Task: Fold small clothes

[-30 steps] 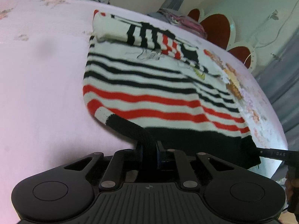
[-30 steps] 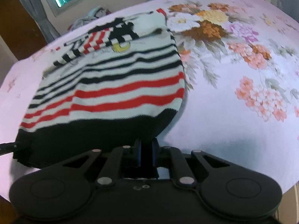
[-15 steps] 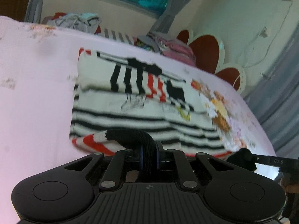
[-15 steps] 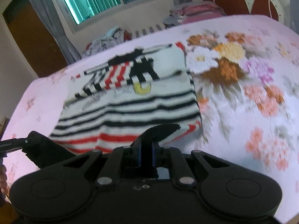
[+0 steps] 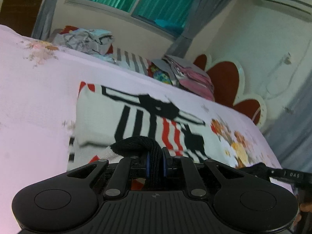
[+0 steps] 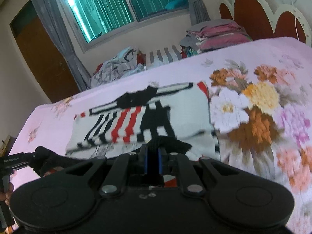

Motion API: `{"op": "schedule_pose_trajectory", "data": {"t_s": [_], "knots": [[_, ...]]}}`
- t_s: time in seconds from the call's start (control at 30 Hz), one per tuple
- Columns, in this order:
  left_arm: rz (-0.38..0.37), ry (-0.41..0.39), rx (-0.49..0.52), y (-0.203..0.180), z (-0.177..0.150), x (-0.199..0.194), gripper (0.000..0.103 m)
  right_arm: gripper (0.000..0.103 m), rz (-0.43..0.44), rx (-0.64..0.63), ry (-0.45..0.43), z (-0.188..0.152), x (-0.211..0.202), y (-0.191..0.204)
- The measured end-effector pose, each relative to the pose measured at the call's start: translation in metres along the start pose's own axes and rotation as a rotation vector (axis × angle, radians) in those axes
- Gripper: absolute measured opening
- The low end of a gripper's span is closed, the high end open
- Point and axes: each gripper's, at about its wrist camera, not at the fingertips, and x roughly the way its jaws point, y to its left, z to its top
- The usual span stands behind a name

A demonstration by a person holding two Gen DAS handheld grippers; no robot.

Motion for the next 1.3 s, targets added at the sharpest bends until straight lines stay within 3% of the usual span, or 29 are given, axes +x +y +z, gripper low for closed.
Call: {"op": "schedule_pose_trajectory", "data": {"t_s": [0.63,0.87,1.3], "knots": [[0.095,-0.026,-0.106,0.022,0.072,0.127,0.011,0.01,-0.01,0.086,0.008,0.082,0.128,-0.029],[0.136,0.028,-0.118,0.033,0.08,0.166,0.011,0.01,-0.023,0.139,0.059,0.093,0.171,-0.044],[0.184,0.061,-0.153,0.047,0.09,0.203,0.012,0.01,-0.043,0.194,0.102,0.104,0.219,-0.06]]}}
